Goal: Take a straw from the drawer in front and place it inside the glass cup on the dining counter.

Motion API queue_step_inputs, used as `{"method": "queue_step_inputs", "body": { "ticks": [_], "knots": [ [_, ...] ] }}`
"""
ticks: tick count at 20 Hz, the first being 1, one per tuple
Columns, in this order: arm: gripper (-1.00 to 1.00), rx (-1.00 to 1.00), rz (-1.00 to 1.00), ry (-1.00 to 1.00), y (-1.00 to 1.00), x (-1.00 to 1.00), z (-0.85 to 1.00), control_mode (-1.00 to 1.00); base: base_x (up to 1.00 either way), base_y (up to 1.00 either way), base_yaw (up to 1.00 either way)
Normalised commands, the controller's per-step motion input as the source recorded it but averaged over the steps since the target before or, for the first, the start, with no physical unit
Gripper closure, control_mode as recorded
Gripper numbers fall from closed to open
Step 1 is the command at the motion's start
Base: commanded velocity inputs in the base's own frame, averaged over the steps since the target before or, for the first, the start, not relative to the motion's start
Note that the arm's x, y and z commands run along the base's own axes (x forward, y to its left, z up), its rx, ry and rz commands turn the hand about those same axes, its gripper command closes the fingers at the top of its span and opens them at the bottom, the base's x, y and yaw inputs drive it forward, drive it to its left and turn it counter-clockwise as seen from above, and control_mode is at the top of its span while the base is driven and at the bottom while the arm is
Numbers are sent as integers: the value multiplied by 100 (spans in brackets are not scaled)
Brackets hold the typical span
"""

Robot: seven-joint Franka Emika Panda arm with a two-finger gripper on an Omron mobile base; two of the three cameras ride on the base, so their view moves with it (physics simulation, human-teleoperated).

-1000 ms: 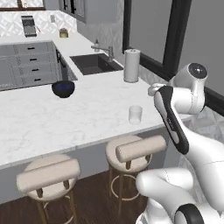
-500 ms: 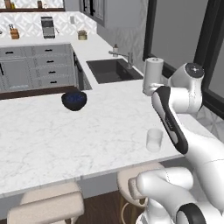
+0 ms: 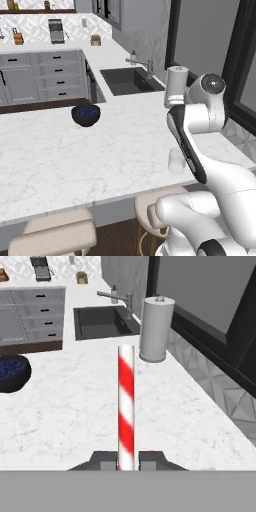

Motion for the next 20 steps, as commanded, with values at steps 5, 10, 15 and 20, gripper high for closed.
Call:
{"method": "queue_step_inputs", "body": {
  "ticks": [5, 10, 15, 20],
  "knots": [
    [100, -34, -14, -22, 7, 0, -2, -100, 0, 0, 0],
    [100, -13, -15, -2, 2, 1, -16, -100, 0, 0, 0],
    [100, -3, -16, 0, 0, 9, -27, -100, 0, 0, 0],
    [100, -1, -17, 0, 0, 36, -42, -100, 0, 0, 0]
  ]
}}
